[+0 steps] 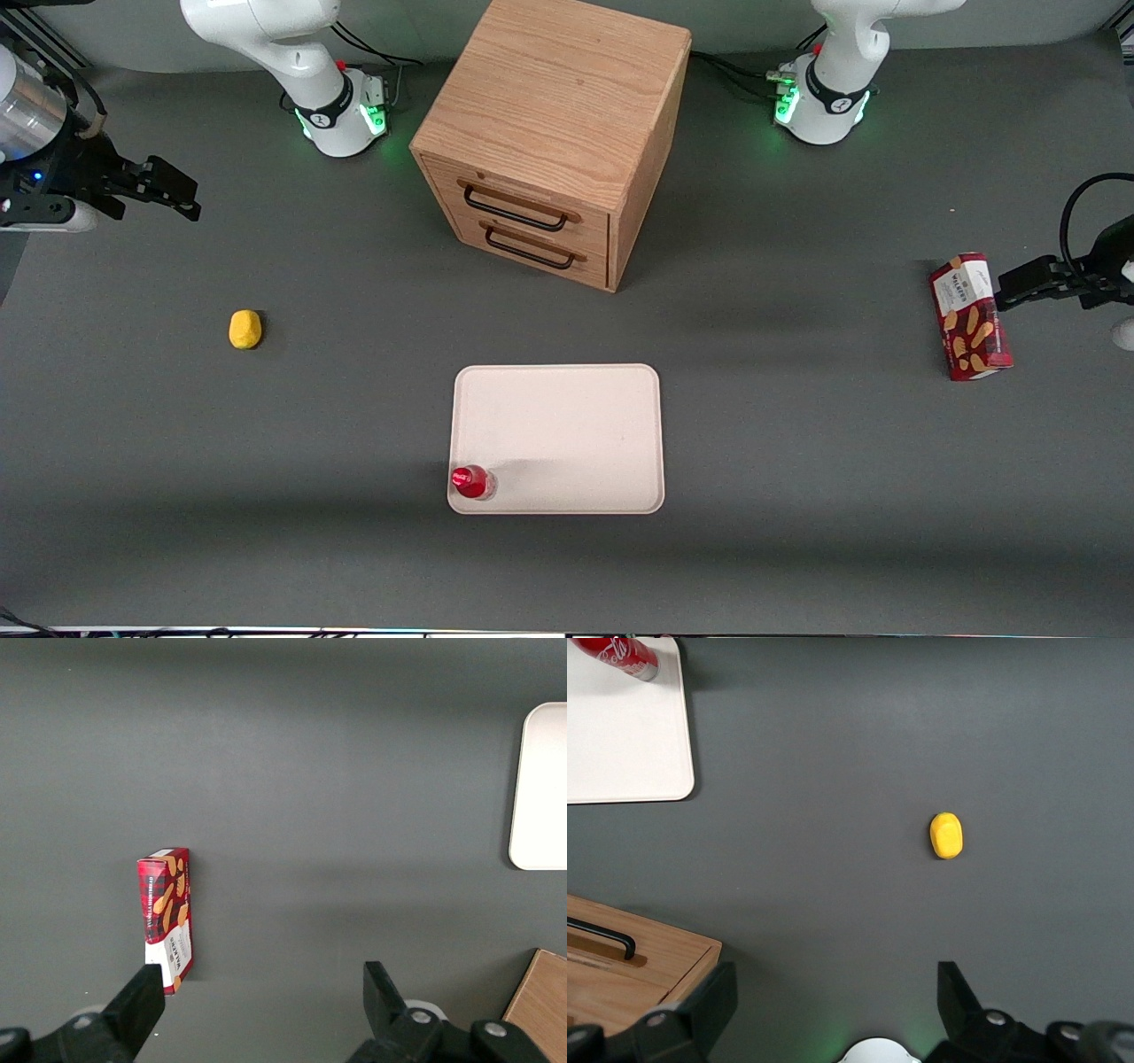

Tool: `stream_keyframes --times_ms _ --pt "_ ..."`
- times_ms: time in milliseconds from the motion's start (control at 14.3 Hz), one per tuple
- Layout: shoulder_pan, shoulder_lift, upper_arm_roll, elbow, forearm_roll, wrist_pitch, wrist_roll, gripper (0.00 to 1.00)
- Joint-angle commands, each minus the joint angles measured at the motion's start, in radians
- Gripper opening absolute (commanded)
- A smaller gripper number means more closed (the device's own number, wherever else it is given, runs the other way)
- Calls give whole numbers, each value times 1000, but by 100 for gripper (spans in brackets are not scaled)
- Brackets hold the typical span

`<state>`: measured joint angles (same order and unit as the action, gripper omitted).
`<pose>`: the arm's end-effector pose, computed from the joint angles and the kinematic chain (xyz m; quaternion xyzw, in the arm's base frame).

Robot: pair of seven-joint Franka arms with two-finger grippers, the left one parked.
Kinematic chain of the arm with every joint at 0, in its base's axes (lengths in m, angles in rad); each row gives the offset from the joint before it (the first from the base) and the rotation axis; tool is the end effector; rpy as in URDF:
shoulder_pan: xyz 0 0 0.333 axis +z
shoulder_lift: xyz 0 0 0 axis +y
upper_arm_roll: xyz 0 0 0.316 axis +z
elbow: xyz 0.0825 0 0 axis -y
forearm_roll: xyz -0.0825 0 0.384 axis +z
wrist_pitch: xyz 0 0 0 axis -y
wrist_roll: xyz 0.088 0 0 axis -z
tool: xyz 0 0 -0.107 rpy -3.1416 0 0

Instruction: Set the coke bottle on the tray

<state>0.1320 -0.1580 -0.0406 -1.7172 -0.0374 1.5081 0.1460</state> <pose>0.4957 0.0395 0.6336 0.9992 -0.0276 -0.0236 0.0184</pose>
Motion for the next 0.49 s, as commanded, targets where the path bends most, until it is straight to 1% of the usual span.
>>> stream_keyframes --times_ms 0,210,420 --pt "3 -2 -36 -7 50 12 18 100" --pt "3 17 -59 -2 54 27 20 100" --pt "3 43 -59 18 56 29 26 100"
